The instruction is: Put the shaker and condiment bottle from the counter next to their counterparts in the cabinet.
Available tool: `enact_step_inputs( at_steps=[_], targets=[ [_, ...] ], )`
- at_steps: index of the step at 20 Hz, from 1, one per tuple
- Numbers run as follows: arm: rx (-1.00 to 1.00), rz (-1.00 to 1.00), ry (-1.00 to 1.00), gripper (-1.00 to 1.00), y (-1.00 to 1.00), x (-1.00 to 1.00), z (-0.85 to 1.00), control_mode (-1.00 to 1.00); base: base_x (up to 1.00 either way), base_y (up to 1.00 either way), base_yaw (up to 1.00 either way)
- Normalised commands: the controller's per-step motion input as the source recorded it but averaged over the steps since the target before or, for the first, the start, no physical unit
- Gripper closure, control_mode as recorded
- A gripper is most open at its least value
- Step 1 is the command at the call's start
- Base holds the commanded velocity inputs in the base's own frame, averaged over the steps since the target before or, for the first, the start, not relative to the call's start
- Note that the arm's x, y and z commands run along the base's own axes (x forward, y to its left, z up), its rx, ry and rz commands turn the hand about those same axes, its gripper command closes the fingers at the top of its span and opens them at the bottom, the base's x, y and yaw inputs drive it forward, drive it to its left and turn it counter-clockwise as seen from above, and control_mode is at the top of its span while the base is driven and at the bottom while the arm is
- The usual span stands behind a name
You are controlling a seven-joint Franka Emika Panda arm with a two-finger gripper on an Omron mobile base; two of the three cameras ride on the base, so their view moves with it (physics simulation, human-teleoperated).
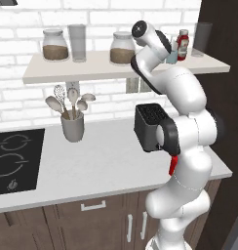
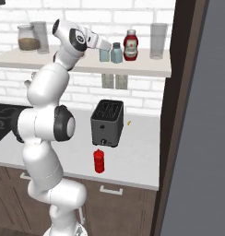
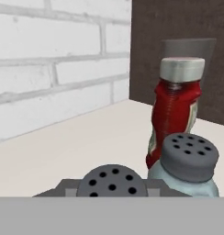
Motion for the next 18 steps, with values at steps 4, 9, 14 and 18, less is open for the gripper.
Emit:
enact_step_inputs(
  at_steps=[4, 9, 14, 18],
  targets=[
    [0.0, 0.0, -0.02, 1.0, 0.0, 0.19, -0.21, -1.0, 0.0, 0.0, 0.0],
    [0.0, 0.0, -0.05, -1.0, 0.0, 0.04, -0.27, -1.0, 0.0, 0.0, 0.0],
    [0.0, 0.0, -0.01, -1.0, 0.0, 0.0, -0.07, -1.0, 0.0, 0.0, 0.0],
    [0.0, 0.0, 0.0, -1.0, 0.0, 0.0, -0.01, -1.0, 0.0, 0.0, 0.0]
  ],
)
